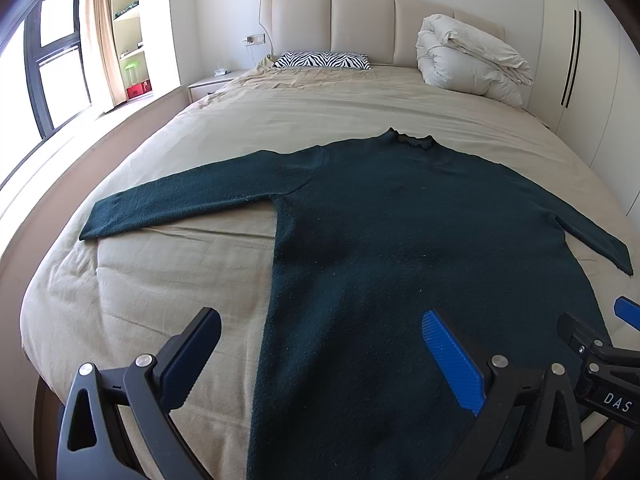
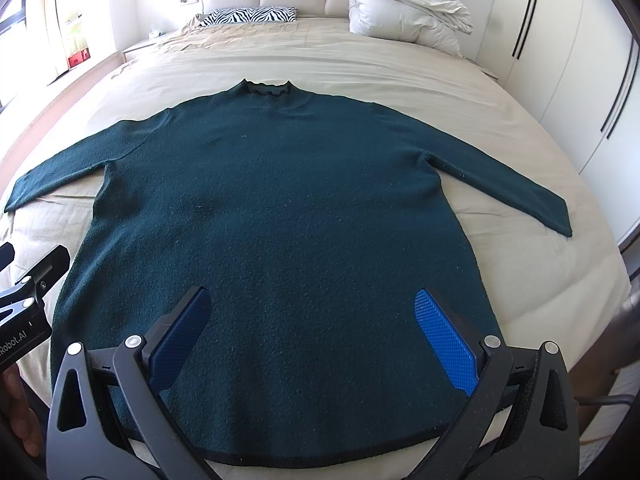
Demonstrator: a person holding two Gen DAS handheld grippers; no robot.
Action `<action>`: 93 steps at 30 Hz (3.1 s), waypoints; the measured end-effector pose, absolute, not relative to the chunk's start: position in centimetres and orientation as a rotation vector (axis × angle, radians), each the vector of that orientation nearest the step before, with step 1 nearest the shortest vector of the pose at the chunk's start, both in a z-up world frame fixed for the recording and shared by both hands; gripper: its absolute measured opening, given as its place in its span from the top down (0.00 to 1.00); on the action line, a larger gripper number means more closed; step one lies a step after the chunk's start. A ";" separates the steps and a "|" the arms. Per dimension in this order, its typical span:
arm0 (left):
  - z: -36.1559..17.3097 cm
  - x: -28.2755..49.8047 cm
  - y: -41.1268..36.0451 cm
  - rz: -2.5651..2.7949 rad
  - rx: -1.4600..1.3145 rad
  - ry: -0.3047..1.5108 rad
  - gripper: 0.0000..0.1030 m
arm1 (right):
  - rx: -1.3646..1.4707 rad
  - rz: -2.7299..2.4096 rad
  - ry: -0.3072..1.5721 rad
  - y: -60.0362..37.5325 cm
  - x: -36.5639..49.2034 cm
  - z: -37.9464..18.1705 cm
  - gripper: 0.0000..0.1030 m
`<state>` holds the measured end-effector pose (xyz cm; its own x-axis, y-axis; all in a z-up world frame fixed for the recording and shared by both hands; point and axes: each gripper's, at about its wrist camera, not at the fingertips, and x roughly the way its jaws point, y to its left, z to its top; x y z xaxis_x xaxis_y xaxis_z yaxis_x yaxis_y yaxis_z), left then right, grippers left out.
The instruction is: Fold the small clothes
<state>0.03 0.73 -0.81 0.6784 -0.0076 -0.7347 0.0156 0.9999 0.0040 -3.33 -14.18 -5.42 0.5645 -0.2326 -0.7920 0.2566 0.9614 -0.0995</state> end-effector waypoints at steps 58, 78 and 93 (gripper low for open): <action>-1.3 -0.2 0.9 -0.015 -0.001 0.832 0.00 | 0.014 -0.296 0.929 -13.6 -3.5 -5.4 0.00; -1.7 0.1 2.2 -0.052 -0.092 0.865 0.00 | -0.013 -0.292 0.940 -12.4 -2.4 -5.8 0.00; -3.0 4.7 13.7 -0.106 -0.472 0.920 0.00 | 0.025 -0.146 0.759 -9.4 0.1 -2.5 0.00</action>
